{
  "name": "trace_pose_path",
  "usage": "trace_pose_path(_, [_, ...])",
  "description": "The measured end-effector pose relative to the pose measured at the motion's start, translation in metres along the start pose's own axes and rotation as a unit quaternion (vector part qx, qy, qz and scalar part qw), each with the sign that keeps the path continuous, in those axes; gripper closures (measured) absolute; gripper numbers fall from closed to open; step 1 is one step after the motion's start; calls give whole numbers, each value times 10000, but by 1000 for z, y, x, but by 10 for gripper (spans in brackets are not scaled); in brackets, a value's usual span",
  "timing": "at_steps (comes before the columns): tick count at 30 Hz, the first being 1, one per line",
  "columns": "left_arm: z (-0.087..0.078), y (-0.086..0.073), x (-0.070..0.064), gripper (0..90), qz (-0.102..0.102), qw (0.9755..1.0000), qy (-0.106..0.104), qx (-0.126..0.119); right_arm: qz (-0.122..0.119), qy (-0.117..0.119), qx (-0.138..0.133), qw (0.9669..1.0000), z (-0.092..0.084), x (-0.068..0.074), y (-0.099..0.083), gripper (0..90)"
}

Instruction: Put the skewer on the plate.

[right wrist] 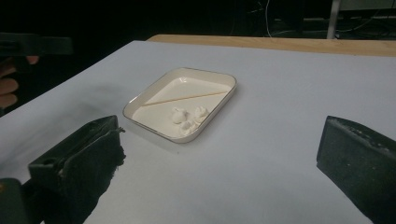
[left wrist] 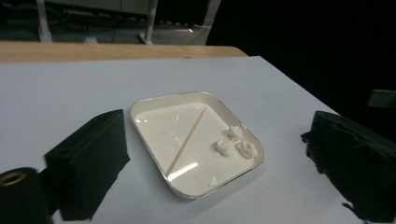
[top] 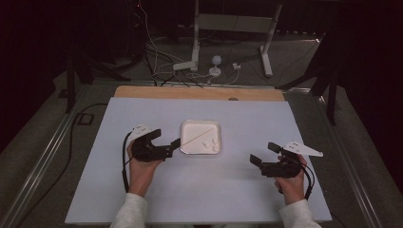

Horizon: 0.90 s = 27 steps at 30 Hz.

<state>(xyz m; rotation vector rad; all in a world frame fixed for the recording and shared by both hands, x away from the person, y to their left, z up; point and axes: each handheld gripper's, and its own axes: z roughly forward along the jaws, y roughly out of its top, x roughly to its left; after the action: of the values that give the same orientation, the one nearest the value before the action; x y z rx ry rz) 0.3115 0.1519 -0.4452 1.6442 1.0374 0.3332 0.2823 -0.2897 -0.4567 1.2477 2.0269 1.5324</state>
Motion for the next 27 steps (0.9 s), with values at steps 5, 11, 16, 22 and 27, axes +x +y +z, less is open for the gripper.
trace_pose_path(5, [-22, -5, 5, 5, 259, 9996, 51, -127, -40, -11, -23, 10000, -2, 0, -2, 0])
trace_pose_path(11, [-46, -12, 12, 5, 396, 9985, 283, -265, -89, -28, -34, 10000, -2, 0, -5, 0])
trace_pose_path(16, [-61, -21, 15, 5, 544, 9972, 358, -373, -129, -26, -26, 9999, -2, 2, -8, 0])
trace_pose_path(22, [-73, -34, 20, 5, 618, 9955, 473, -539, -262, -54, -67, 9996, -2, 4, -10, 0])
trace_pose_path(27, [-82, -39, 23, 5, 619, 9948, 535, -601, -331, -153, -173, 9992, -5, 5, -11, 0])
